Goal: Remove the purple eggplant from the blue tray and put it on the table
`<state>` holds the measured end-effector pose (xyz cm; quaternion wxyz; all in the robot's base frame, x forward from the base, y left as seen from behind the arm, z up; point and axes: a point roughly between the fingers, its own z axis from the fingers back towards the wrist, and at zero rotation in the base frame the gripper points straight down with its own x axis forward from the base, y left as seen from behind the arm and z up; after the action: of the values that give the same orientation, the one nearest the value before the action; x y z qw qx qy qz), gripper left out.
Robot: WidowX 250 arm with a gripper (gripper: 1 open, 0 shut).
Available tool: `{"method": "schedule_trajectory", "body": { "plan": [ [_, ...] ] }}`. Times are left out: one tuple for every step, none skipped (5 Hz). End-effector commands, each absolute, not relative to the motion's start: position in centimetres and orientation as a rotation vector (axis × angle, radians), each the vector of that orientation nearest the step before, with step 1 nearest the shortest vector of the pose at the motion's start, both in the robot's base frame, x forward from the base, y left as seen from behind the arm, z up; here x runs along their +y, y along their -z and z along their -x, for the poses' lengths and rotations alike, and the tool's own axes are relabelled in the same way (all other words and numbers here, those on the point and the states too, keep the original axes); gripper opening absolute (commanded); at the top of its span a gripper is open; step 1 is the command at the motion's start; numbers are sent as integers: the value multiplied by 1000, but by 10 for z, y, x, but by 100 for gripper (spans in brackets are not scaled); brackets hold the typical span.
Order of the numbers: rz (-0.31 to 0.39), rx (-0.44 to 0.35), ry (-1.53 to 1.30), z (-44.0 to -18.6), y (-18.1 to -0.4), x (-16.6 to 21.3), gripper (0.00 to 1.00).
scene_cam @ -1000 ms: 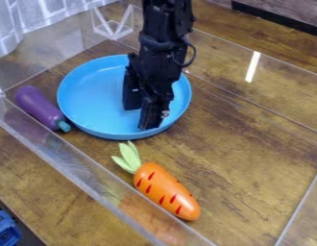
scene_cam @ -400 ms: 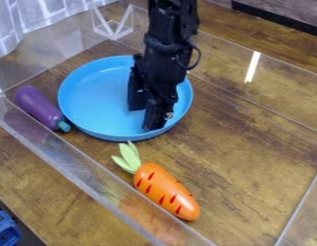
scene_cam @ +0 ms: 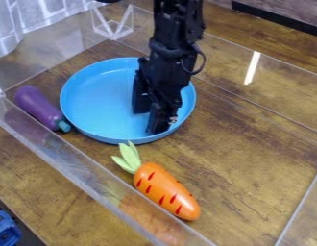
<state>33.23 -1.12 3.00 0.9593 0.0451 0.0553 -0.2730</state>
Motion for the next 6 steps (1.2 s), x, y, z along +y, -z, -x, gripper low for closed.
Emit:
{"method": "schedule_trajectory", "body": {
  "plan": [
    [-106, 44, 580, -346, -43, -22, 0],
    [-104, 37, 586, -348, -41, -24, 0],
    [-103, 29, 591, -351, -39, -27, 100],
    [-102, 20, 597, -354, -37, -31, 100],
    [-101, 14, 602, -356, -35, -34, 100],
    [-100, 10, 606, -359, -33, -37, 0]
  ]
}}
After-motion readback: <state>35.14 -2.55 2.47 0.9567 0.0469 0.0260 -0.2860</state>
